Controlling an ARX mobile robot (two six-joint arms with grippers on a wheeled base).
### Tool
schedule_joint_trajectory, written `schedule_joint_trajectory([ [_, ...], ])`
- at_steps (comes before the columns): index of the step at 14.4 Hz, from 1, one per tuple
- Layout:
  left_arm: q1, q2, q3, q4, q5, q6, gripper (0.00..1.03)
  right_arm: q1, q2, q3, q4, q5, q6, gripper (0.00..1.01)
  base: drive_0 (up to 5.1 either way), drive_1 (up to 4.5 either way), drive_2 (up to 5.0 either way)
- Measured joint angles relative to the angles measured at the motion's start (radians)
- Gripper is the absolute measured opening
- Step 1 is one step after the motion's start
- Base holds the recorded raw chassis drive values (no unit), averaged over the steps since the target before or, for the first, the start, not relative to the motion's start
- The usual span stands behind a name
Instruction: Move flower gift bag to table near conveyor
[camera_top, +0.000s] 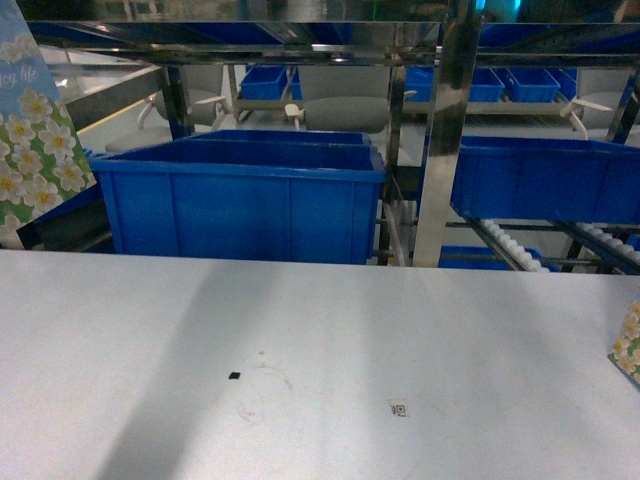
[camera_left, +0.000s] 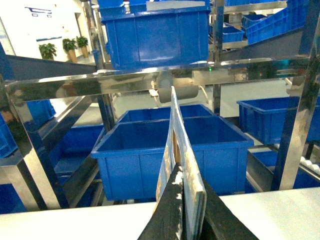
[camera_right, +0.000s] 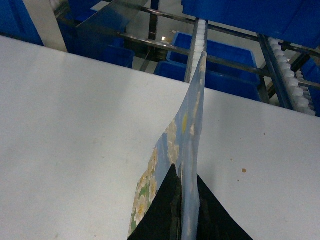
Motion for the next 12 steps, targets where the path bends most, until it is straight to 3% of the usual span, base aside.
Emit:
schedule_joint_trajectory([
  [1,0.000,0.000,0.000,0.000,0.000,0.000,0.02,0.000,-0.014,-0.011,-0.014,0.000,-0.007,0.06,0.0,0.00,0.0],
  [2,0.000,0.000,0.000,0.000,0.000,0.000,0.02,0.001,-0.029,-0.029,-0.023,-0.002,-0.008,0.17,0.0,0.00,0.0],
  [8,0.000,0.000,0.000,0.000,0.000,0.000,0.02,0.000,-0.180,-0.084,-0.053,0.013,-0.009,1.00,0.0,0.00,0.0],
  [12,0.000,0.000,0.000,0.000,0.000,0.000,0.02,0.008,-0.378,-0.166,-0.043,0.021,0.015,0.98,0.0,0.00,0.0],
])
